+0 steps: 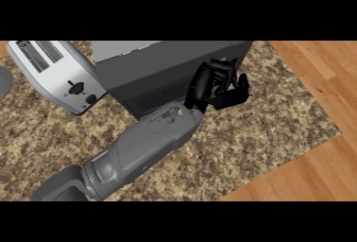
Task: Pick up the milk, place it into the microwave and close the microwave
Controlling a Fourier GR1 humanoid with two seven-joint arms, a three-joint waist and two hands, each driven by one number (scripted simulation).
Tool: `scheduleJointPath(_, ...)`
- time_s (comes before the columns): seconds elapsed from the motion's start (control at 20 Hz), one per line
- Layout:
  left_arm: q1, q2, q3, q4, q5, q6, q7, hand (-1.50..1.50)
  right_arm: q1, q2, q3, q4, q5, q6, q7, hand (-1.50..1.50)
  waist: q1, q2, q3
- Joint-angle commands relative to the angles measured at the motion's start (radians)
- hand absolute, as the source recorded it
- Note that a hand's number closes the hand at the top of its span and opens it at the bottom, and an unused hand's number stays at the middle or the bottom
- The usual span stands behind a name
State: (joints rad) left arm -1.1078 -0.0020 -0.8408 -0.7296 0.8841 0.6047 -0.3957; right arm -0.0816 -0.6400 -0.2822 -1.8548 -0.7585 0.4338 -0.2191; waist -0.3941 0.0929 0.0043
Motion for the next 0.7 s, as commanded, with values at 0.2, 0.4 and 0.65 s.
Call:
scheduleJointPath(0.2, 0.034, 0.077, 0.018, 0.173, 0.025, -0.011, -0.001, 1.50, 0.011, -0.019, -0.047, -0.028, -0.033, -0.018, 0.014, -1.50, 0.075, 0.014, -0.005)
scheduleJointPath(0.4, 0.037, 0.110, 0.016, 0.183, 0.046, -0.027, -0.012, -1.50, 0.040, -0.024, -0.077, -0.040, -0.046, -0.023, 0.018, -1.50, 0.089, 0.003, -0.005)
scheduleJointPath(0.65, 0.036, 0.101, 0.008, 0.182, 0.073, -0.049, -0.025, -1.50, 0.061, -0.027, -0.089, -0.059, -0.060, -0.031, 0.032, -1.50, 0.110, 0.004, -0.006)
